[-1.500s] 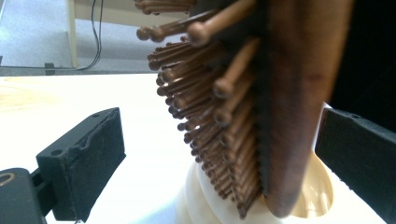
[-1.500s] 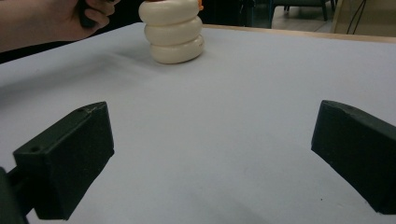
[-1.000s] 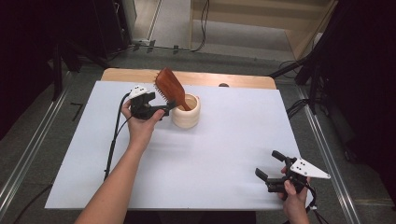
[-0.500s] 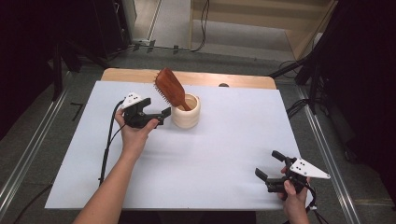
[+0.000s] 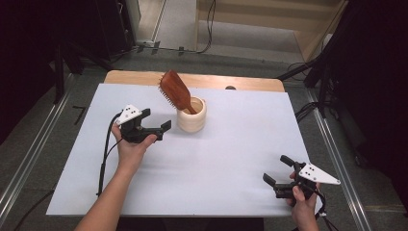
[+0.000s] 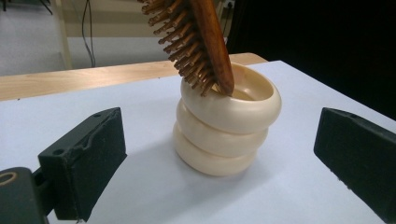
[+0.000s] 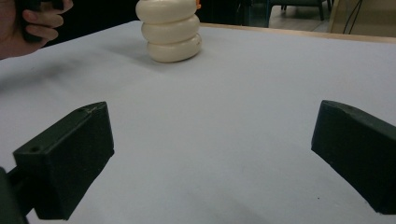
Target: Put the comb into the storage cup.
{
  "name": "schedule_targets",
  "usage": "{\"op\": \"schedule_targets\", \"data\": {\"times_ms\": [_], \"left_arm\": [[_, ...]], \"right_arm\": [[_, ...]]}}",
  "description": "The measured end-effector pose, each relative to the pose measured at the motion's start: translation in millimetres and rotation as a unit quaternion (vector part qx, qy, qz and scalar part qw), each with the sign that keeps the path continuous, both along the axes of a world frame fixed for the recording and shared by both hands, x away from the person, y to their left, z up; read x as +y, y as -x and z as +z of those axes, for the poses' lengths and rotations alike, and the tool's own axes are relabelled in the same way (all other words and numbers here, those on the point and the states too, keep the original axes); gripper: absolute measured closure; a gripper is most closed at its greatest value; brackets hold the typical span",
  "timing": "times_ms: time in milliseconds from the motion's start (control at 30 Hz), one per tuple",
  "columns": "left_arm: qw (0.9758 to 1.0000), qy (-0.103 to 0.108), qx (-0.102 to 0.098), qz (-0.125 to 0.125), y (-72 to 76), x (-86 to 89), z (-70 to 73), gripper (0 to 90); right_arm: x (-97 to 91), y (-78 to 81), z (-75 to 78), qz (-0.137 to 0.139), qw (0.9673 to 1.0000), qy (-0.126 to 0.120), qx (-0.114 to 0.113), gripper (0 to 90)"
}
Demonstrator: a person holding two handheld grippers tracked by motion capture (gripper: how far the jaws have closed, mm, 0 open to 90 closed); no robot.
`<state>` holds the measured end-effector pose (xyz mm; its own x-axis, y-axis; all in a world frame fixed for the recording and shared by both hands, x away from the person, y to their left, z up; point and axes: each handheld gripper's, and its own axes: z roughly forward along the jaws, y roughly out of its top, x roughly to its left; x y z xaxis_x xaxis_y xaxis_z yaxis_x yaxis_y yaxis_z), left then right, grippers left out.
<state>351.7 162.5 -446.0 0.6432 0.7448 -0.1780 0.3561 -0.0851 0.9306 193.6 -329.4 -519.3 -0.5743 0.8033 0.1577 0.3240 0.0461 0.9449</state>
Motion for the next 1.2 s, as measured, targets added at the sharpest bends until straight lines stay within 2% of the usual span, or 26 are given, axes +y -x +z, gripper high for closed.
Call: {"op": "schedule_targets", "data": {"times_ms": [300, 500, 967, 1200], "left_arm": [[0.9999, 0.003, -0.010, -0.004, 14.9, 9.9, 1.7, 3.5], [0.9998, 0.013, -0.012, 0.002, 25.7, 19.2, 1.9, 3.5], [0.9997, 0.011, -0.023, 0.006, 63.7, 49.0, -3.6, 3.6], [0.9995, 0.015, -0.026, 0.007, 75.8, 59.0, -4.5, 3.6]], "right_arm": [[0.7, 0.1, 0.0, 0.002, 1.0000, 0.004, 0.001, 0.0], [1.2, 0.0, -0.1, 0.003, 1.0000, 0.005, 0.000, 0.0], [1.7, -0.3, -0.1, 0.000, 1.0000, 0.008, 0.001, 0.0], [1.7, -0.2, -0.1, -0.001, 1.0000, 0.009, 0.001, 0.0]]}}
